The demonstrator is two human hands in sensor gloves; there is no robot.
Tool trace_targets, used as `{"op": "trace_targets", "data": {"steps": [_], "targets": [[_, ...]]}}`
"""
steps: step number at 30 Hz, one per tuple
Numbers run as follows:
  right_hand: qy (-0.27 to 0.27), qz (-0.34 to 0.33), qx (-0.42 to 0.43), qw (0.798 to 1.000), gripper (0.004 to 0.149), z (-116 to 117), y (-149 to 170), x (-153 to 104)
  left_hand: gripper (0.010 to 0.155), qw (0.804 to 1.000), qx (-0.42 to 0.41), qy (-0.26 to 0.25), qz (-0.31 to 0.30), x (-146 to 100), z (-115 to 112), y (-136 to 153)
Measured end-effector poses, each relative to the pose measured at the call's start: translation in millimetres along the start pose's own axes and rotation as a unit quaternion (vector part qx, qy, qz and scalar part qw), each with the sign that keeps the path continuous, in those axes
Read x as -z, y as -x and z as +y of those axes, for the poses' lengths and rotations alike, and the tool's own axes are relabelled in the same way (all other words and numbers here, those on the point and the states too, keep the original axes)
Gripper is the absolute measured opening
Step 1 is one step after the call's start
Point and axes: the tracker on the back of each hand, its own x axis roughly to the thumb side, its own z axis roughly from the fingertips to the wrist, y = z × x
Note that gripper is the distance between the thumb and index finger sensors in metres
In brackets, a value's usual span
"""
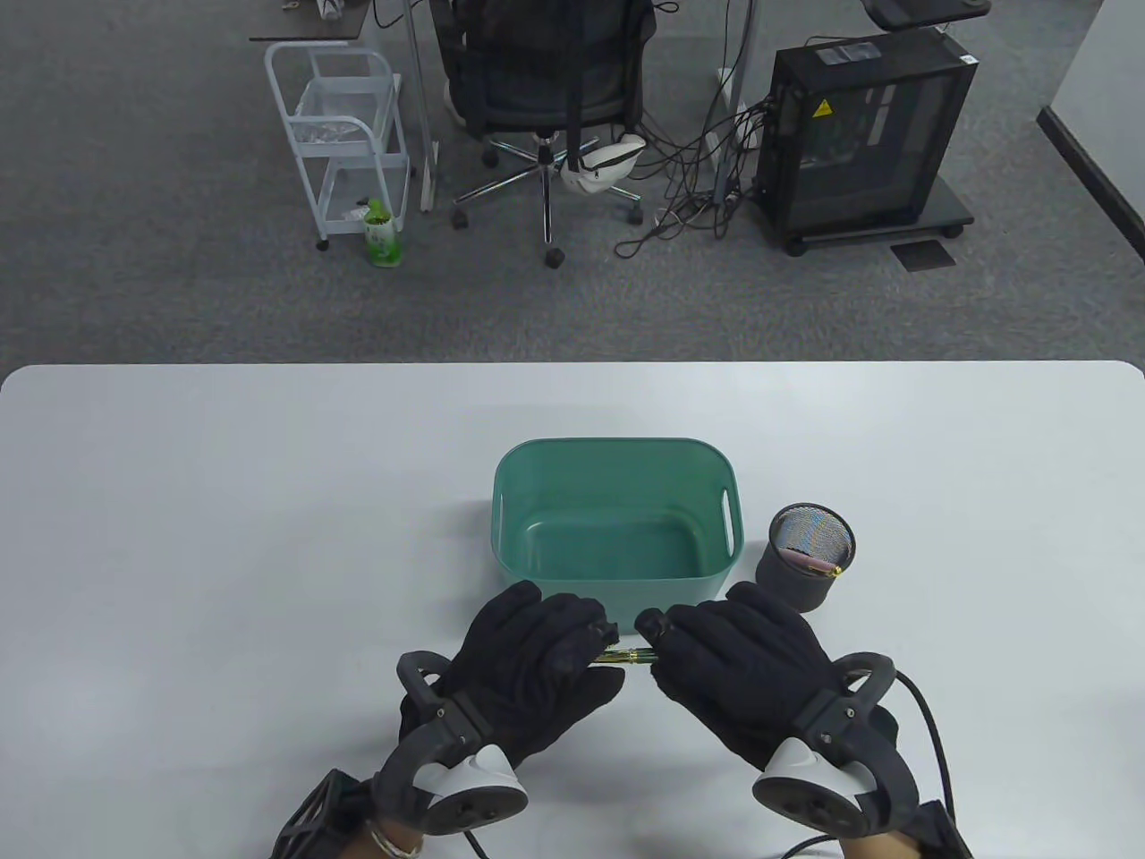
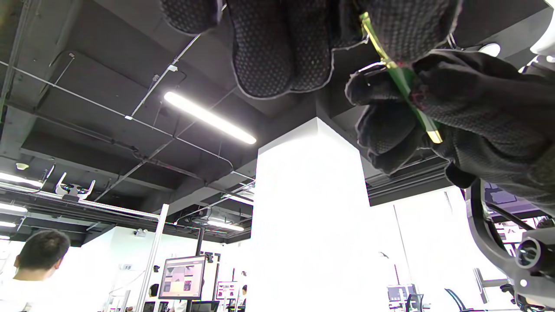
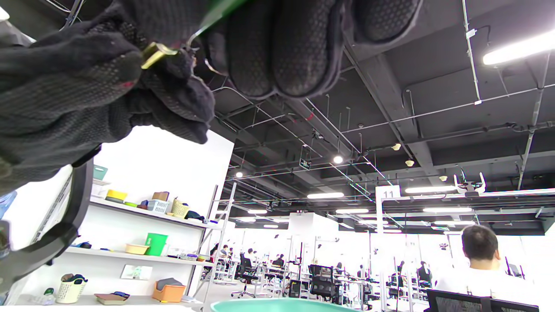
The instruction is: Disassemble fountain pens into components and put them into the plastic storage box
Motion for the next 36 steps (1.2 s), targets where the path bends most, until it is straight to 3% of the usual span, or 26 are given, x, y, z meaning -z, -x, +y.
{"op": "trace_targets", "data": {"steps": [14, 36], "targets": [[-0.003, -0.002, 0.001, 1.0, 0.045, 0.6, 1.1, -0.9, 0.044, 1.0, -0.006, -0.001, 0.001, -0.3, -0.3, 0.6], [-0.007, -0.009, 0.005, 1.0, 0.045, 2.2, -2.6, -0.8, 0.053, 1.0, -0.021, -0.016, 0.009, -1.0, 0.7, 5.2]]}}
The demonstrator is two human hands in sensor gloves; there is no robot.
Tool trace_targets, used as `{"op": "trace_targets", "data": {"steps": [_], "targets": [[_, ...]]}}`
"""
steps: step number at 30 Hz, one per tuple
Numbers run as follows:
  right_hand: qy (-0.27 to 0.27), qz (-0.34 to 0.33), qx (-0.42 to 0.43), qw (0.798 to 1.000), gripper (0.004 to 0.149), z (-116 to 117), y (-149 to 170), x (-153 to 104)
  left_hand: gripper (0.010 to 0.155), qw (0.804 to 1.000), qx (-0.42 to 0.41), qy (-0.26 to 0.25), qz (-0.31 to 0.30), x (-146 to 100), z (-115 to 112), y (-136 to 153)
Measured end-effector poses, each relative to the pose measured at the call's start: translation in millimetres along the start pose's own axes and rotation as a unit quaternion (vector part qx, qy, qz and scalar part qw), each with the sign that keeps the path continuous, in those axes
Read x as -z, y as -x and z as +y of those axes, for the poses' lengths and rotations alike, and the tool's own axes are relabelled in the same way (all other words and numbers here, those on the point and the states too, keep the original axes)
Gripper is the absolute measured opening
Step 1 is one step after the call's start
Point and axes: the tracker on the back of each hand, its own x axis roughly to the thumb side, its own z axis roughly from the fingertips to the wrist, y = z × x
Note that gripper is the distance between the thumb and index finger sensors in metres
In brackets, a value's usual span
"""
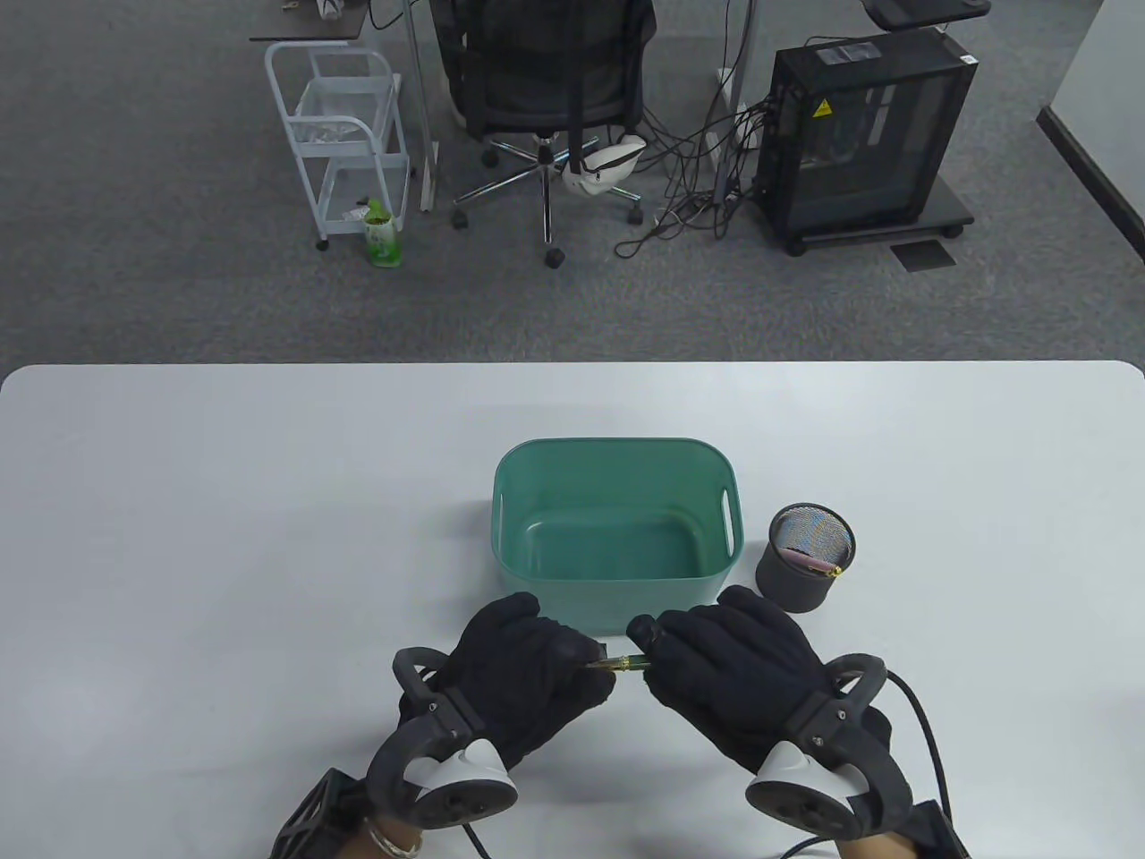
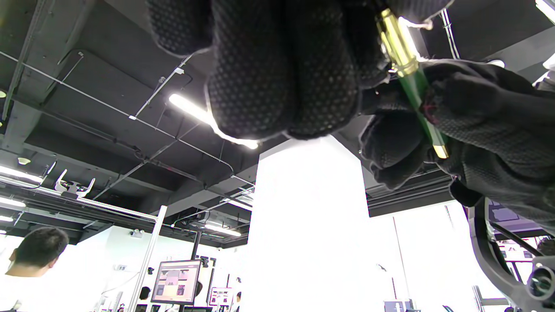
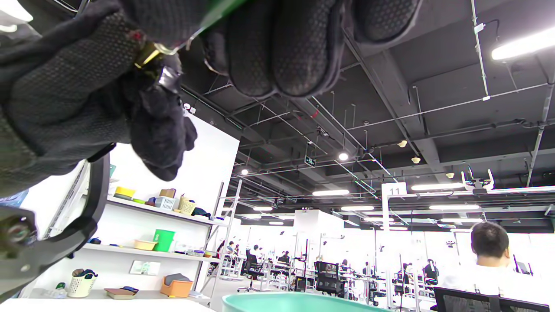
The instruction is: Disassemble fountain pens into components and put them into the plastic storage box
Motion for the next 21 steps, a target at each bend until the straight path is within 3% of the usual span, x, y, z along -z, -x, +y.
{"op": "trace_targets", "data": {"steps": [17, 21], "targets": [[0.002, 0.006, -0.005, 1.0, 0.045, -0.8, 2.1, 0.4, 0.063, 1.0, 0.007, 0.017, 0.0, -0.2, -0.5, 0.0], [0.003, 0.009, -0.005, 1.0, 0.045, -1.1, 3.7, 0.3, 0.059, 1.0, 0.014, 0.02, -0.004, 0.1, -1.4, -1.6]]}}
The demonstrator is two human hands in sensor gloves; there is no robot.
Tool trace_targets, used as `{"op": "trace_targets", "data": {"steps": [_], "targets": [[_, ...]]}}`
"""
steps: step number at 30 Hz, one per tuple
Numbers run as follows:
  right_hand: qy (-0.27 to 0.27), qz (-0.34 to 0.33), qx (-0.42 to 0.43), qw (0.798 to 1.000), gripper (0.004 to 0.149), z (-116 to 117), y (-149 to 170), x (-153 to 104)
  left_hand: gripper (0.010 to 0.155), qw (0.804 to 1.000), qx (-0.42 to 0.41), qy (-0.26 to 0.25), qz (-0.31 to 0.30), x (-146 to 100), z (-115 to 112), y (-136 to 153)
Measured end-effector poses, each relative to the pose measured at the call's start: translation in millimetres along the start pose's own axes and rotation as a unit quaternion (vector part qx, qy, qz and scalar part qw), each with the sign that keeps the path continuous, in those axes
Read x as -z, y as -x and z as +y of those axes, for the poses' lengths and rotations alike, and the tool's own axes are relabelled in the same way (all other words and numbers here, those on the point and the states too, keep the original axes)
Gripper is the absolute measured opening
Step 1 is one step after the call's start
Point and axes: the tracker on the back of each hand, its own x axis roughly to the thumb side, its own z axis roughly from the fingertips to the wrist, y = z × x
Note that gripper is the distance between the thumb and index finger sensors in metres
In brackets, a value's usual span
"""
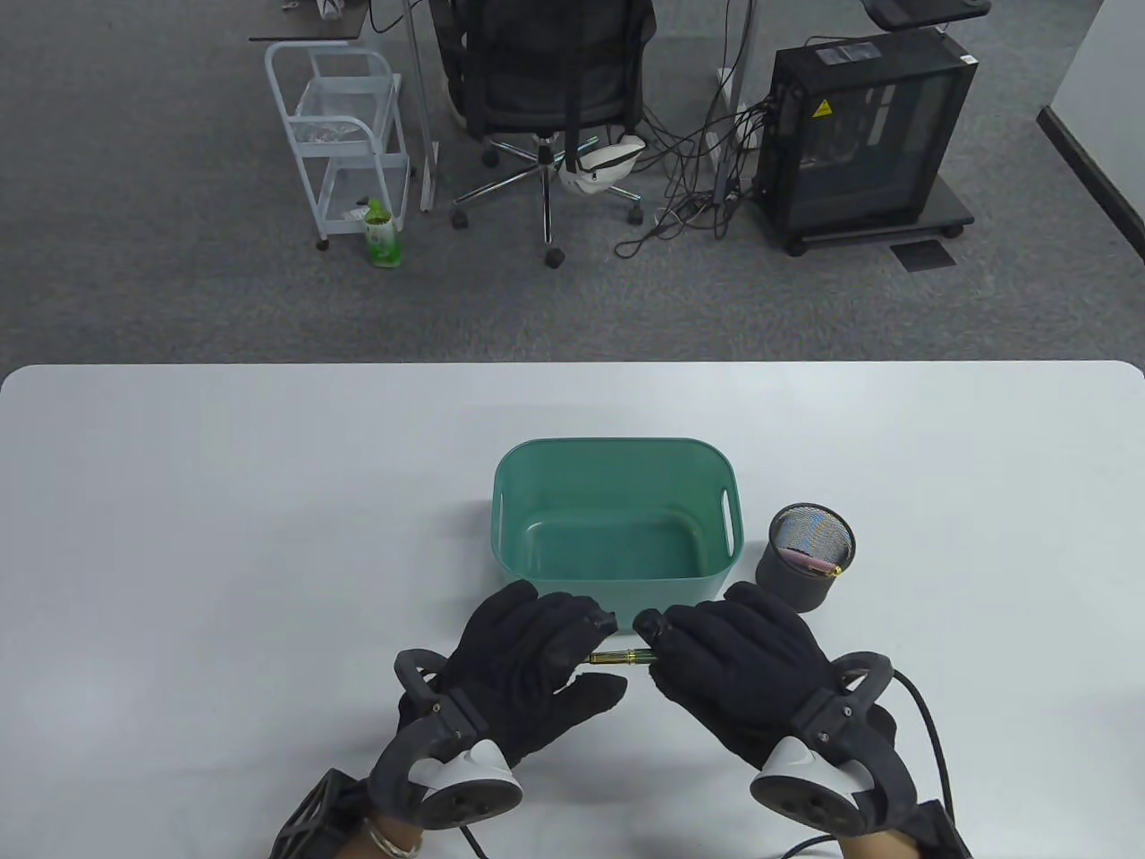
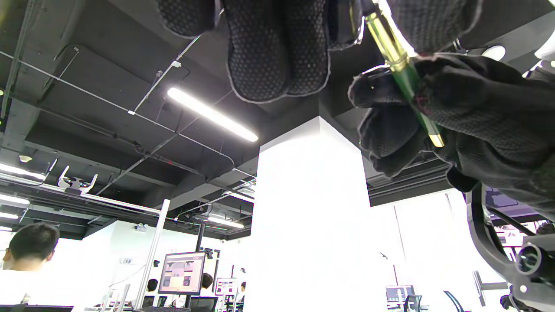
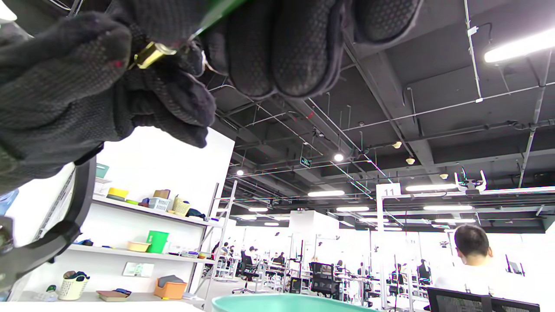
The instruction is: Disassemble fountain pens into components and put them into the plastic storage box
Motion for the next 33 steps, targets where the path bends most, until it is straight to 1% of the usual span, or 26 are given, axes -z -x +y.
{"op": "trace_targets", "data": {"steps": [11, 22, 33], "targets": [[0.0, 0.001, 0.001, 1.0, 0.045, -0.3, 1.4, 0.1, 0.045, 1.0, 0.004, -0.003, 0.0, 0.2, -0.7, -1.8], [-0.002, 0.0, 0.002, 1.0, 0.045, 0.5, 1.4, 0.4, 0.044, 1.0, -0.001, -0.005, -0.001, 0.1, -0.6, -1.1], [-0.002, -0.003, 0.004, 1.0, 0.045, 0.7, -0.3, 0.3, 0.046, 1.0, -0.012, -0.01, -0.001, -0.3, -0.2, 0.7]]}}
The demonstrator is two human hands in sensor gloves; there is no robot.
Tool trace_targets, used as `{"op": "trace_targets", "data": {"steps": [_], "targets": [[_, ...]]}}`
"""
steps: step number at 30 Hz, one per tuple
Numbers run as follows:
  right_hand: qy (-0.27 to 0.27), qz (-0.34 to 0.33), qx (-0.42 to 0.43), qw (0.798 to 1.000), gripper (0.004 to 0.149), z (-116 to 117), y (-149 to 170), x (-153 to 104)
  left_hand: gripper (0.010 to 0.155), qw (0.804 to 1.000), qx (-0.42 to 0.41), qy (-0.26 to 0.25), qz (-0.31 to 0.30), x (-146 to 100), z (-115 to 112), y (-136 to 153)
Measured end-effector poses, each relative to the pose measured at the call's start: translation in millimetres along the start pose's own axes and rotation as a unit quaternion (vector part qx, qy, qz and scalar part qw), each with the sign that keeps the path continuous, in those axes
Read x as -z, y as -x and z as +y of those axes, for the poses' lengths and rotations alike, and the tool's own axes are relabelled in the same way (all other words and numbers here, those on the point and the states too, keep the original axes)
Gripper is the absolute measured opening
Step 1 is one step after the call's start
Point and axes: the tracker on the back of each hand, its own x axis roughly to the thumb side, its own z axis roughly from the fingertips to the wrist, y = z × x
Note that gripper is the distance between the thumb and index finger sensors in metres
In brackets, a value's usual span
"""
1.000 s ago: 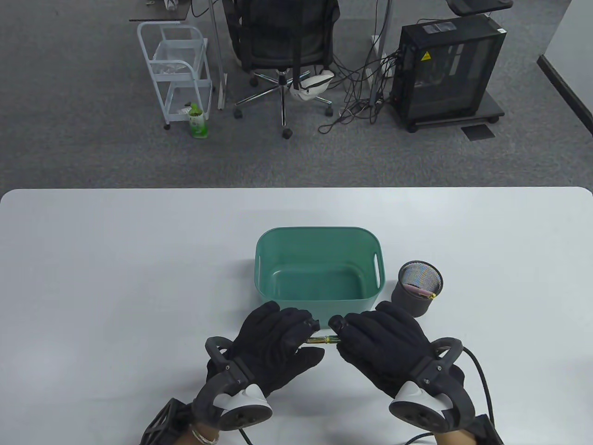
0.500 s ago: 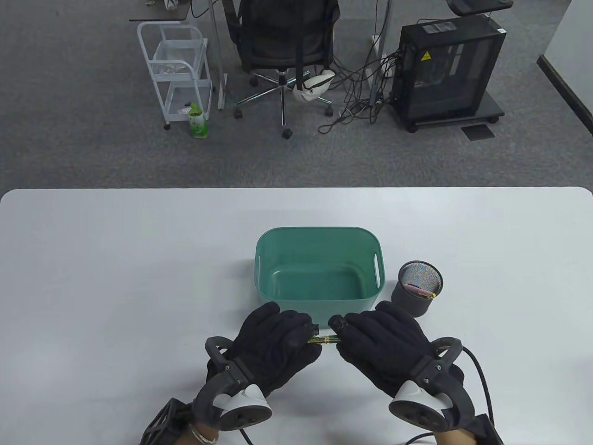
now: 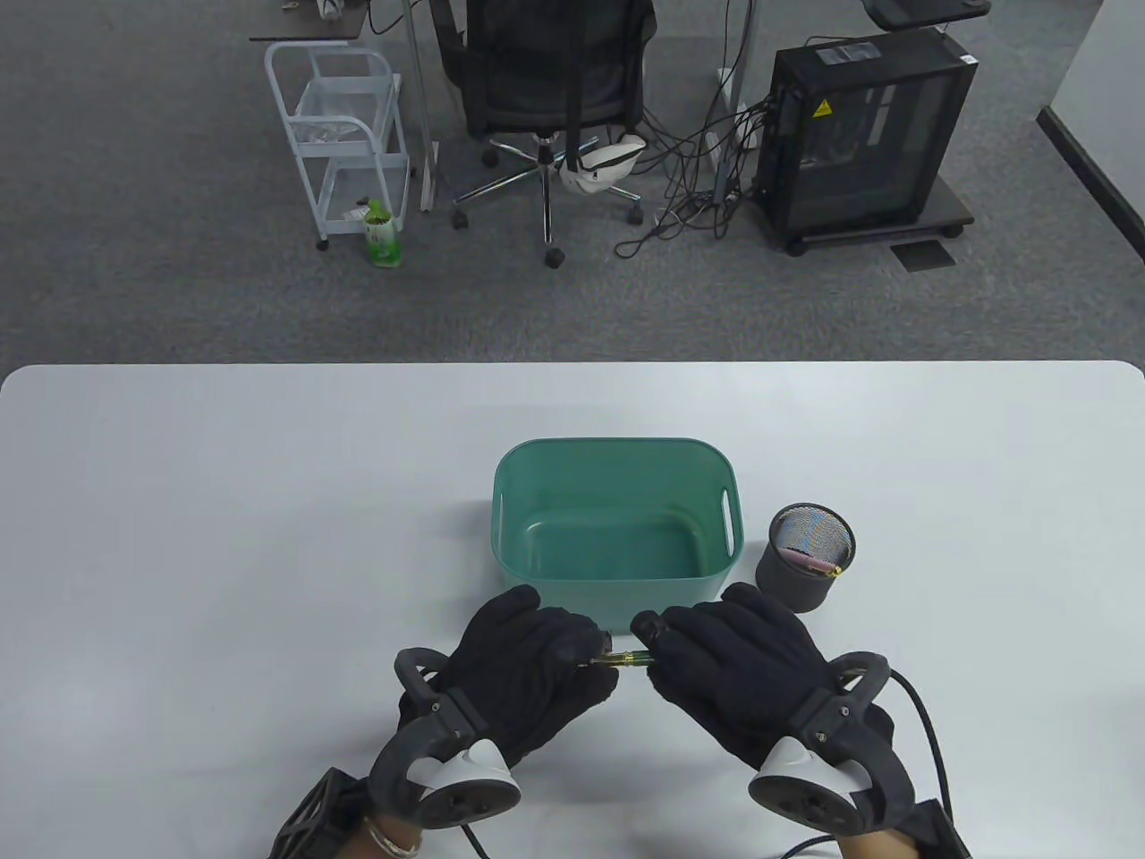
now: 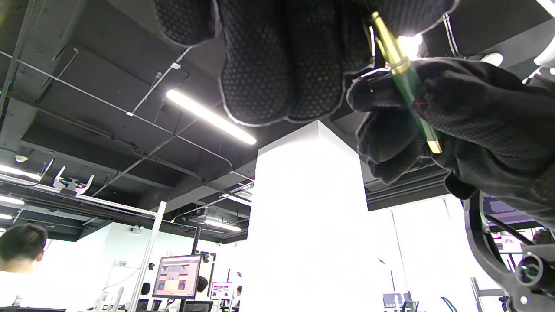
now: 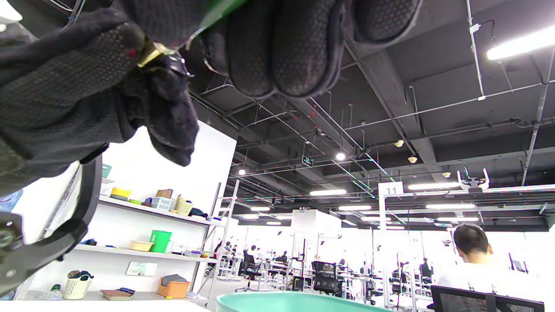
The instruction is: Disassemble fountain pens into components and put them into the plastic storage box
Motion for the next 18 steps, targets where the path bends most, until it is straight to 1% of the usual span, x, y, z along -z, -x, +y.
{"op": "trace_targets", "data": {"steps": [18], "targets": [[-0.001, -0.007, 0.0, 1.0, 0.045, 0.2, -4.0, -0.4, 0.056, 1.0, -0.004, -0.016, 0.009, -0.7, 1.6, 2.5]]}}
